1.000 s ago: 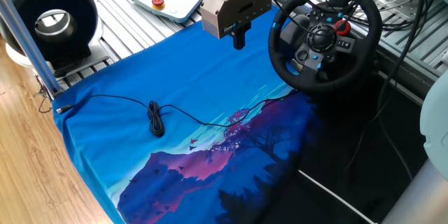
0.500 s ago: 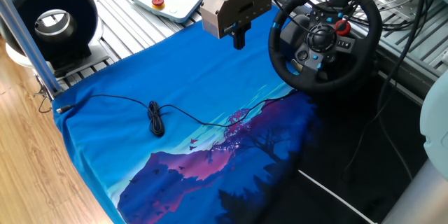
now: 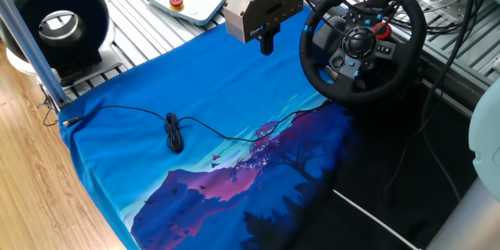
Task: Rotate the steering wheel 90 degrees counterclockwise
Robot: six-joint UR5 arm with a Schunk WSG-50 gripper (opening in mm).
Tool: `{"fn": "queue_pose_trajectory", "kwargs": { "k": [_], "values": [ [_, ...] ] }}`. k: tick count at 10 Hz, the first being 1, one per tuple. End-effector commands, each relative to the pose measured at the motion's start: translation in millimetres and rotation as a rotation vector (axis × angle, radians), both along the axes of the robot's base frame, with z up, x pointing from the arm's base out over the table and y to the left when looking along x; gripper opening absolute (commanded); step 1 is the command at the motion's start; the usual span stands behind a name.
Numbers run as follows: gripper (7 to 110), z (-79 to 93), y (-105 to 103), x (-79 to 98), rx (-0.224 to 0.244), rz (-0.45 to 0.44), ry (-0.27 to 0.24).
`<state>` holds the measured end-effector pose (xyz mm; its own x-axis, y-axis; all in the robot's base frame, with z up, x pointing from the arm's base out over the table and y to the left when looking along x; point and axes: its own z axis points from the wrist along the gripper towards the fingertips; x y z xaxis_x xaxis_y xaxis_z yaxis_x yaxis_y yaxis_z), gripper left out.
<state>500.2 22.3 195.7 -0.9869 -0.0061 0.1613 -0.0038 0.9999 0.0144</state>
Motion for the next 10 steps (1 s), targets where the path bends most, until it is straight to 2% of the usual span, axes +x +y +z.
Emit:
{"fn": "queue_pose_trajectory", "kwargs": {
  "k": [1, 10],
  "values": [
    [7, 1.2, 3.3, 0.9, 0.014, -0.003, -0.004],
    [7, 1.3, 1.9, 1.0, 0.009, 0.002, -0.004]
  ]
}}
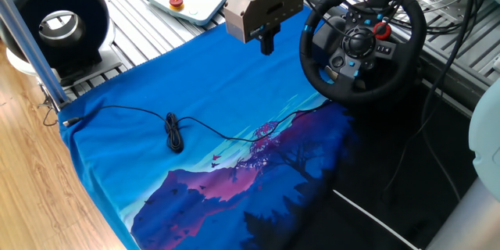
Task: Rotate the steering wheel 90 degrees counterclockwise
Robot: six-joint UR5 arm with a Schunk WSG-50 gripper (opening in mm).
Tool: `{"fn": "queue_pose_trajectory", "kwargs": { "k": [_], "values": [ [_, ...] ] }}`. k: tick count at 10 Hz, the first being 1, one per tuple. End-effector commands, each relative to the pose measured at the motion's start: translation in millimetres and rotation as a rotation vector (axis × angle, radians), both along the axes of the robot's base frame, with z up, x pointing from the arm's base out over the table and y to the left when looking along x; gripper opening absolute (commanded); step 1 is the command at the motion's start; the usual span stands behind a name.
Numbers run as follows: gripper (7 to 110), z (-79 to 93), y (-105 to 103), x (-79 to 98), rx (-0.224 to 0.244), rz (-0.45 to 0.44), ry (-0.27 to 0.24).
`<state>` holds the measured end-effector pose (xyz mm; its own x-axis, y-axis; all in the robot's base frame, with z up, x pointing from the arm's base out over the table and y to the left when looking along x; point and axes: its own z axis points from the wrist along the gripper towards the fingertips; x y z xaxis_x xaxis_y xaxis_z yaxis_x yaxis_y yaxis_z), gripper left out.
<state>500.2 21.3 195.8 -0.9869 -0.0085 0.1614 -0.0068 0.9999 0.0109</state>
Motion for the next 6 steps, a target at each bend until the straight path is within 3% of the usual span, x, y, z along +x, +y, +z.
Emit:
{"fn": "queue_pose_trajectory", "kwargs": {
  "k": [1, 6],
  "values": [
    [7, 1.8, 3.4, 1.6, 0.015, -0.003, -0.005],
    [7, 2.0, 2.6, 1.7, 0.011, -0.009, -0.005]
  ]
}}
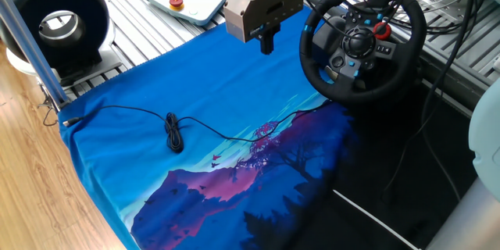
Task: Rotate the steering wheel 90 degrees counterclockwise
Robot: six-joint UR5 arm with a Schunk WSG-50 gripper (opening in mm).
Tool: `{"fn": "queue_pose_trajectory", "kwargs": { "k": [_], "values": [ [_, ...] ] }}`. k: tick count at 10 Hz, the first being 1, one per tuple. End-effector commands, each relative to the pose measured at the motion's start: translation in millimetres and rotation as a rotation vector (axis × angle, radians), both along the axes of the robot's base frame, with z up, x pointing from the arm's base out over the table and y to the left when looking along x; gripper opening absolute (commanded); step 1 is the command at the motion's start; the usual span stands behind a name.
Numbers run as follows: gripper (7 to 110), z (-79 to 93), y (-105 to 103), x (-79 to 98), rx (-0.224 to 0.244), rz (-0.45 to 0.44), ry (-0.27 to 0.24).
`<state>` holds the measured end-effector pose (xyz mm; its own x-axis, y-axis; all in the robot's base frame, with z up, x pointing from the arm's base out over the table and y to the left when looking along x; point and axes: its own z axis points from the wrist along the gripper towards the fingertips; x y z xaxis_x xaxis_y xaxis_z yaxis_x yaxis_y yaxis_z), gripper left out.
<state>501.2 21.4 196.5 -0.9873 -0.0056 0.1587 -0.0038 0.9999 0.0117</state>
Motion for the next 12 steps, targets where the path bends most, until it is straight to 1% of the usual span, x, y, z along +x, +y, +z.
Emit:
{"fn": "queue_pose_trajectory", "kwargs": {
  "k": [1, 2, 3, 4, 5, 8, 11, 12],
  "values": [
    [7, 1.3, 3, 1.1, 0.014, -0.006, -0.004],
    [7, 1.2, 8, 3.0, 0.032, -0.006, -0.012],
    [7, 1.2, 8, 4.6, 0.034, -0.005, -0.018],
    [7, 1.1, 18, 6.2, 0.072, -0.004, -0.025],
    [7, 1.5, 21, 8.1, 0.082, 0.0, -0.033],
    [7, 3.0, 22, 9.8, 0.085, -0.011, -0.037],
    [7, 3.6, 28, 10.6, 0.106, -0.016, -0.04],
    [7, 3.7, 27, 10.3, 0.104, -0.017, -0.038]
  ]
}}
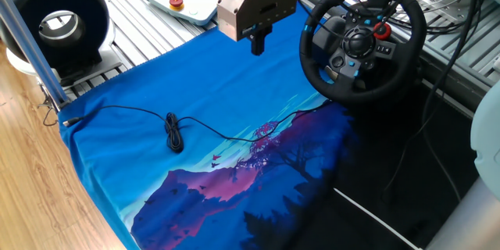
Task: Rotate the steering wheel 90 degrees counterclockwise
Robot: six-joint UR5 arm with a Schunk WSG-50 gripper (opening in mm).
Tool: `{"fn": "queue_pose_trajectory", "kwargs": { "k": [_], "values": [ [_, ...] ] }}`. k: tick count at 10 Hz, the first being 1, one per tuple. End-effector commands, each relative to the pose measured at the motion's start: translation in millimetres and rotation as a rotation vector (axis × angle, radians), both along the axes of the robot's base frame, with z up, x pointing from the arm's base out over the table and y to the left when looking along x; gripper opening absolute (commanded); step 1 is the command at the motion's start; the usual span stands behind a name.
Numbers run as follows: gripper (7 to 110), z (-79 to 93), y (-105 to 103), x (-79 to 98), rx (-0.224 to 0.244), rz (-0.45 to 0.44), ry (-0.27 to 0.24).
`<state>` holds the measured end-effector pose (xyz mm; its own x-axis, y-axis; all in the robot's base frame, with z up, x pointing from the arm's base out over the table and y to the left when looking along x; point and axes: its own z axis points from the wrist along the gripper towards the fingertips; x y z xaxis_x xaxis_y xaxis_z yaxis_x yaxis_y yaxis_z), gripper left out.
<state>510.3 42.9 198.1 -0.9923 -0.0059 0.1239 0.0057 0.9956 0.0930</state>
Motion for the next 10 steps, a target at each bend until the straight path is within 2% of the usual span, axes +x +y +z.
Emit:
{"fn": "queue_pose_trajectory", "kwargs": {
  "k": [1, 10],
  "values": [
    [7, 2.2, 4.2, -0.7, 0.018, -0.008, 0.004],
    [7, 2.4, 2.9, -6.9, 0.012, -0.007, 0.029]
  ]
}}
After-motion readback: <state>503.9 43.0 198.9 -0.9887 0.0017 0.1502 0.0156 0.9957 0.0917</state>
